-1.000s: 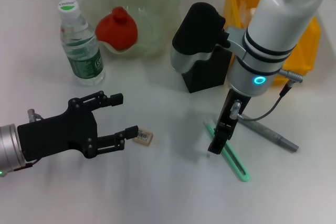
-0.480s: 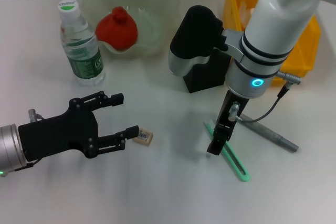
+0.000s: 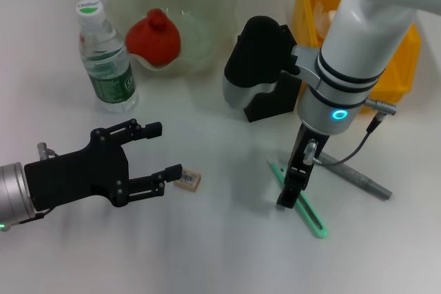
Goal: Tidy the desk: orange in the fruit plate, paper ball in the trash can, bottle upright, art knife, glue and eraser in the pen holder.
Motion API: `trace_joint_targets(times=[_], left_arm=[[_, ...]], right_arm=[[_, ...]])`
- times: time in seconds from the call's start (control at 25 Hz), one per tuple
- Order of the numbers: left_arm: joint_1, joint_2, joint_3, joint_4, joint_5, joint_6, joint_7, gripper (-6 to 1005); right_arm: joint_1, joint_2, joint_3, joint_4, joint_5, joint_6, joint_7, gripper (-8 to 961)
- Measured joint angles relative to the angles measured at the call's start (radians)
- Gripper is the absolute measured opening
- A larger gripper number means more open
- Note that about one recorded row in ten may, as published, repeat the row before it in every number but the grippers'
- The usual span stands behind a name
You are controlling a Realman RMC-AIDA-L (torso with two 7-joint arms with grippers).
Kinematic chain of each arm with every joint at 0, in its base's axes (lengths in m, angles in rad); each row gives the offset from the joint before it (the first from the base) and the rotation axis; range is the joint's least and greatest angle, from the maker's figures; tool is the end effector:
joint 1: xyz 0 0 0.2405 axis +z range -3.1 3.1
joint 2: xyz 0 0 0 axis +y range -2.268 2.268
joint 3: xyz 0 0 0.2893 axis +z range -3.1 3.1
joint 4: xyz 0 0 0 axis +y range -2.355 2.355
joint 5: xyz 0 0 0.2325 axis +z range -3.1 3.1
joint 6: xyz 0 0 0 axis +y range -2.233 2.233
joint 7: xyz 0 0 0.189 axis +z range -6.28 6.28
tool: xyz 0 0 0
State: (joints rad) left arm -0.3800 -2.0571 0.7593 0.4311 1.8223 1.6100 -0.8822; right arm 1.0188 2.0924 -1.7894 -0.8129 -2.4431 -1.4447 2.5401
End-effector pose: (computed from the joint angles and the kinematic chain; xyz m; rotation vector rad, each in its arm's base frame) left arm -0.3207 0.3090 -0.0778 -2.6669 -0.3310 -0.8321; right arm 0.1729 0.3937 -0.1619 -2.8348 0.5547 -1.0161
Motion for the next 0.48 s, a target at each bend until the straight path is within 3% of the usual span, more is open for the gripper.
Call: trace_joint_targets(times=[0.48], left_arm=[[0.000,0.000,-0.001,0.000,0.000,0.000,0.001,785]], right_arm=[[-0.002,0.000,-0.003,-0.005,0.001,0.002,-0.002,764]])
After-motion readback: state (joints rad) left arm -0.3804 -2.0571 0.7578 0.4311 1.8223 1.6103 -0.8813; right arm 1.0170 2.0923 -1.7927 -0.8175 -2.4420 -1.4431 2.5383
